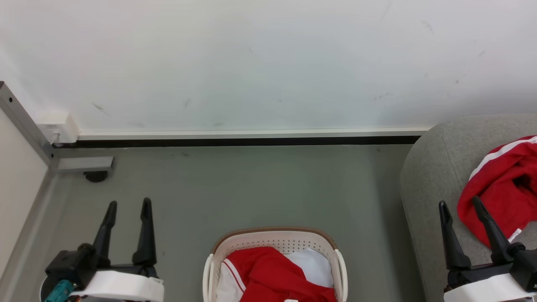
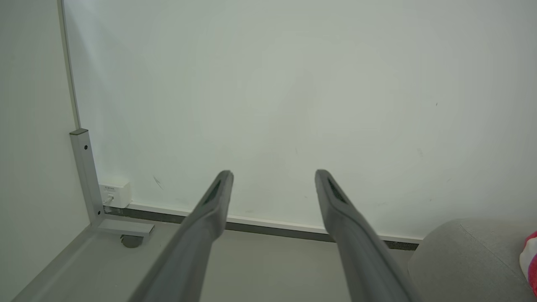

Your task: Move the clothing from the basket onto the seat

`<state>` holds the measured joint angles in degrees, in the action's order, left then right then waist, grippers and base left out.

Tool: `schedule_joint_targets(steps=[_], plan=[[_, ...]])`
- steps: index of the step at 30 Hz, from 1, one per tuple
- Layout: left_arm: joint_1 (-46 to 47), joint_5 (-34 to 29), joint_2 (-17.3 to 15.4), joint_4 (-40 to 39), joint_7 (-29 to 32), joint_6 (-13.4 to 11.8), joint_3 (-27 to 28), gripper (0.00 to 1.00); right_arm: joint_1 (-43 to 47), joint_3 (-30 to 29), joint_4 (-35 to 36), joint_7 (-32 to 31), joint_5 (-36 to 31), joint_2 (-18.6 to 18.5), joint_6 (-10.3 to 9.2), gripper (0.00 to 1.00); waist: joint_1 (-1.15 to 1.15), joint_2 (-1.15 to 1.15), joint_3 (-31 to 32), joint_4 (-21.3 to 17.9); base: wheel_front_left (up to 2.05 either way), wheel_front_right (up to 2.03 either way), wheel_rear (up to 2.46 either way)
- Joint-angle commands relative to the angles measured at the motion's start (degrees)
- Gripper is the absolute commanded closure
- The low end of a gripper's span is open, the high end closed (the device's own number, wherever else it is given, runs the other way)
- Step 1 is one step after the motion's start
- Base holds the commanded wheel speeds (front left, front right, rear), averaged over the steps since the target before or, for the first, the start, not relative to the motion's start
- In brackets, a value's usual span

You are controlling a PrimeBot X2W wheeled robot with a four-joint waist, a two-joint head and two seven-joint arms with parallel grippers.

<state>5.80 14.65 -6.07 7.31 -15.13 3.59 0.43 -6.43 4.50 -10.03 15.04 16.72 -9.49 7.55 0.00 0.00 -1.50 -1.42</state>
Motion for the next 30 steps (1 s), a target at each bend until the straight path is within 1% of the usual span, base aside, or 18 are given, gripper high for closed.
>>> schedule_joint_targets(steps=[1, 10, 19, 24, 30], plan=[[0.2, -0.6, 0.1, 0.2, 0.0, 0.4, 0.5, 0.0, -0.2, 0.0, 0.1, 0.2, -0.3, 0.1, -0.13, 0.0, 0.0, 0.0, 0.0, -0.1, 0.0, 0.0, 0.0], [0.6, -2.4, 1.7, 1.0, 0.0, 2.1, 2.3, 0.0, -0.2, 0.4, 0.2, 0.2, 0.4, 0.2, -0.13, 0.0, 0.0, 0.0, -0.1, -0.2, 0.0, 0.0, 0.0], [1.1, -3.1, 2.5, 2.0, 0.0, 2.9, 2.7, 0.0, -0.7, 0.8, -0.6, 0.2, 0.9, -0.4, -0.13, 0.0, 0.0, 0.0, -0.3, -0.4, 0.0, 0.0, 0.0], [1.7, -3.2, 2.7, 2.7, 0.0, 3.4, 2.3, 0.0, -1.3, 0.9, -0.9, 0.2, 1.2, -1.0, -0.13, 0.0, 0.0, 0.0, -1.6, -1.4, 0.0, 0.0, 0.0], [3.2, -3.6, 2.8, 4.8, 0.0, 3.6, 0.9, 0.0, -2.5, 1.0, -0.4, 0.2, 3.1, -1.1, -0.13, 0.0, 0.0, 0.0, -4.5, -3.6, 0.0, 0.0, 0.0]])
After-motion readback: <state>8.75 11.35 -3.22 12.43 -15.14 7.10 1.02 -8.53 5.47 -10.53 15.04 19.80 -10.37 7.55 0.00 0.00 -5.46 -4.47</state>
